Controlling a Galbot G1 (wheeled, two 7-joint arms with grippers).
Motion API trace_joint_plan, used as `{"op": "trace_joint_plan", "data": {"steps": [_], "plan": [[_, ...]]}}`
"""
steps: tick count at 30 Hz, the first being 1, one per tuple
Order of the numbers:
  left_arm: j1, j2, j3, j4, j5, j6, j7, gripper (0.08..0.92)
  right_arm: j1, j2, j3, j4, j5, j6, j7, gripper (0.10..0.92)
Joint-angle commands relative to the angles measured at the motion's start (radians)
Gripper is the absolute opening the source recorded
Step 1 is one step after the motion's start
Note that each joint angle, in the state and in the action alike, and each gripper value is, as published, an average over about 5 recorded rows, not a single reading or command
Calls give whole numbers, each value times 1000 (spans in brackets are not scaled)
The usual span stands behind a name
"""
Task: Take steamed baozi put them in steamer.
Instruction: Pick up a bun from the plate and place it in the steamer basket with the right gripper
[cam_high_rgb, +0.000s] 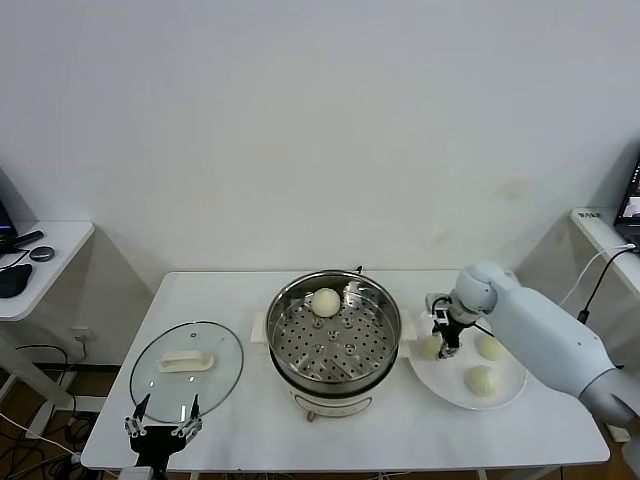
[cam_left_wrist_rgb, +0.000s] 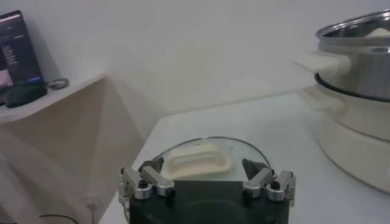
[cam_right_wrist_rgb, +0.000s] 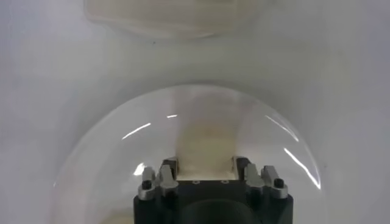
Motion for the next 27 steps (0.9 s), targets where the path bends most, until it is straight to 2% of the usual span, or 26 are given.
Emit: {"op": "trace_joint_plan", "data": {"steps": [1, 7, 11, 19, 27], "plan": [[-10, -1, 4, 2, 7, 1, -5, 823, 138, -59, -89, 74, 121, -21, -16, 560], [-30, -8, 16, 13, 27, 3, -23, 823, 482, -113, -357, 177, 418, -88, -60, 560], [-39, -5, 21, 11, 34, 1, -30, 823, 645, -103, -461, 245, 534, -132, -77, 560], [-45, 4, 17, -2, 30, 1, -44, 823, 744, 16, -513, 293, 607, -193, -78, 560], [-34, 3, 17, -17, 23, 3, -49, 823, 650, 251, -503, 215, 628, -270, -13, 560]]}}
